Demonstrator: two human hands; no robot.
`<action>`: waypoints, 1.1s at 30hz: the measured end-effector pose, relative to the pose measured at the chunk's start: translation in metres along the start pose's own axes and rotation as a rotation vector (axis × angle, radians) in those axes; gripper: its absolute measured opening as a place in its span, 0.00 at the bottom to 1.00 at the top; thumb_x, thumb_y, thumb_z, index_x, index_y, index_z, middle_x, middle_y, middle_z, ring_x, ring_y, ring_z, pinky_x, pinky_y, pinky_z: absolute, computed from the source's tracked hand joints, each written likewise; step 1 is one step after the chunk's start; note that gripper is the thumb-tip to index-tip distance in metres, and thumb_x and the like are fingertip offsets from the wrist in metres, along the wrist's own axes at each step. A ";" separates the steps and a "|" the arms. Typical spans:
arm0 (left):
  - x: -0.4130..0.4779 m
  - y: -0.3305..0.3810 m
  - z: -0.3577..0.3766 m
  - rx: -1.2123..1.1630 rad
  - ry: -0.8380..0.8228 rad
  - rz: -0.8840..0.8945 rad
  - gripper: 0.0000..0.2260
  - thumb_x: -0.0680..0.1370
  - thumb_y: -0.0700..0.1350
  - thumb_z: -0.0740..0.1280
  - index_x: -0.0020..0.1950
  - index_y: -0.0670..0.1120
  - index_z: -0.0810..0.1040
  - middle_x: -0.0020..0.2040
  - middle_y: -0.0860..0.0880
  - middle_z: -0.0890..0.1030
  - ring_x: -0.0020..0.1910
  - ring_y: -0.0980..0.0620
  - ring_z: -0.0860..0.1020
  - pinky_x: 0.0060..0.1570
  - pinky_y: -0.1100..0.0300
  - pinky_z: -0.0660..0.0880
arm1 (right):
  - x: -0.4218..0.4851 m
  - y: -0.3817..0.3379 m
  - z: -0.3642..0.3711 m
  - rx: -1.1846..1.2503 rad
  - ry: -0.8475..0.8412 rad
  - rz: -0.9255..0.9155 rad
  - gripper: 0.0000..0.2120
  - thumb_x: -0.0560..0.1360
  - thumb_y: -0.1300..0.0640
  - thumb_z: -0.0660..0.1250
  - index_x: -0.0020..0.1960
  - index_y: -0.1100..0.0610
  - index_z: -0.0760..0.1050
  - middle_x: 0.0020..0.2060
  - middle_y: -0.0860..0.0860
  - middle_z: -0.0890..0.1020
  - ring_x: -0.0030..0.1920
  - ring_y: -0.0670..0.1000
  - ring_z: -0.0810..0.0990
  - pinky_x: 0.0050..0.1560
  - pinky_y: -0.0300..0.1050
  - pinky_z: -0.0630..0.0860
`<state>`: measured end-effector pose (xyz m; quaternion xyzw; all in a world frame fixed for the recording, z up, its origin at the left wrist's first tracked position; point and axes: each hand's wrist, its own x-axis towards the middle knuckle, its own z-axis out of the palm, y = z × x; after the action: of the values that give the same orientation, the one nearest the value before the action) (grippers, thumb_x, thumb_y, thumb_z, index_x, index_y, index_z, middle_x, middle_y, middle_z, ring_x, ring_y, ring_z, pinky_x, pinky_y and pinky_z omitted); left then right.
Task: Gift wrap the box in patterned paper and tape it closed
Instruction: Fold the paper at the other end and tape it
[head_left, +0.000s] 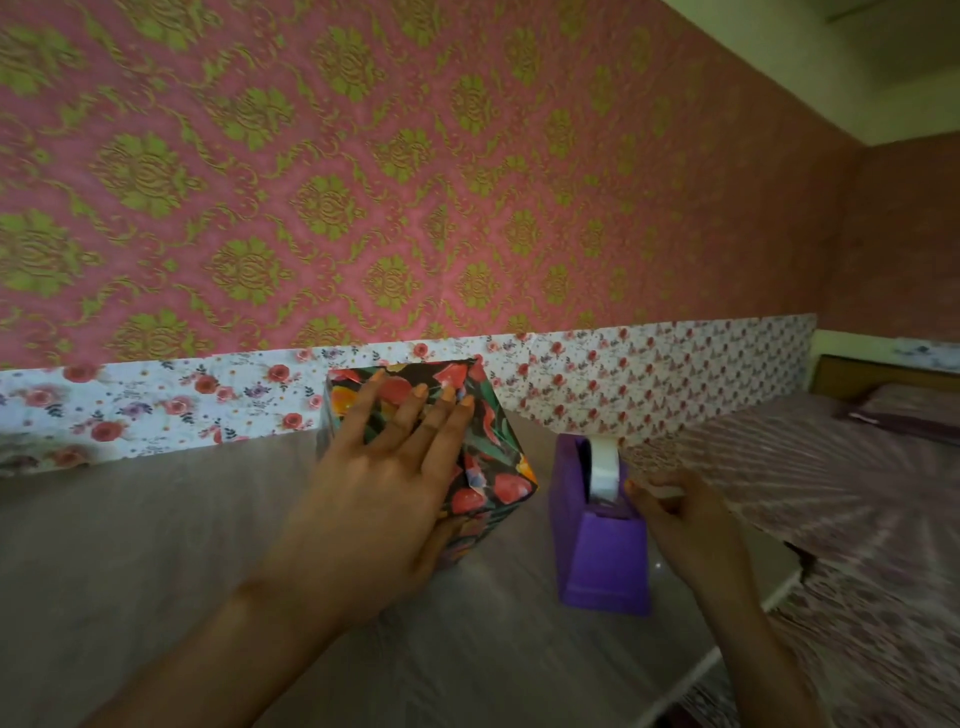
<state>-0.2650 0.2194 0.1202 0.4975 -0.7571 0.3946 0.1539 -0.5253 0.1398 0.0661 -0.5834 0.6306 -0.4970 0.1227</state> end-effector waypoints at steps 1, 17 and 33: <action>-0.001 0.001 0.000 0.008 0.010 -0.001 0.33 0.70 0.58 0.58 0.67 0.35 0.72 0.57 0.39 0.81 0.58 0.39 0.79 0.63 0.38 0.60 | 0.003 -0.001 0.000 -0.011 -0.008 -0.001 0.11 0.75 0.47 0.65 0.44 0.55 0.77 0.38 0.50 0.79 0.41 0.52 0.78 0.34 0.41 0.64; -0.003 0.006 0.002 -0.015 0.061 -0.015 0.33 0.71 0.57 0.56 0.67 0.35 0.70 0.56 0.38 0.81 0.58 0.39 0.78 0.63 0.34 0.59 | -0.032 -0.036 0.042 1.050 0.481 0.304 0.18 0.70 0.70 0.68 0.34 0.53 0.63 0.31 0.50 0.69 0.34 0.51 0.69 0.38 0.47 0.69; -0.004 0.013 -0.004 -0.060 0.075 -0.050 0.32 0.73 0.58 0.53 0.69 0.38 0.66 0.58 0.39 0.80 0.59 0.38 0.77 0.64 0.31 0.55 | -0.069 -0.020 0.025 1.133 0.016 0.633 0.09 0.73 0.68 0.64 0.38 0.57 0.74 0.18 0.45 0.70 0.15 0.40 0.61 0.14 0.29 0.54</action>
<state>-0.2755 0.2271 0.1145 0.4965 -0.7494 0.3862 0.2068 -0.4749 0.1905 0.0402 -0.2106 0.4128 -0.6968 0.5474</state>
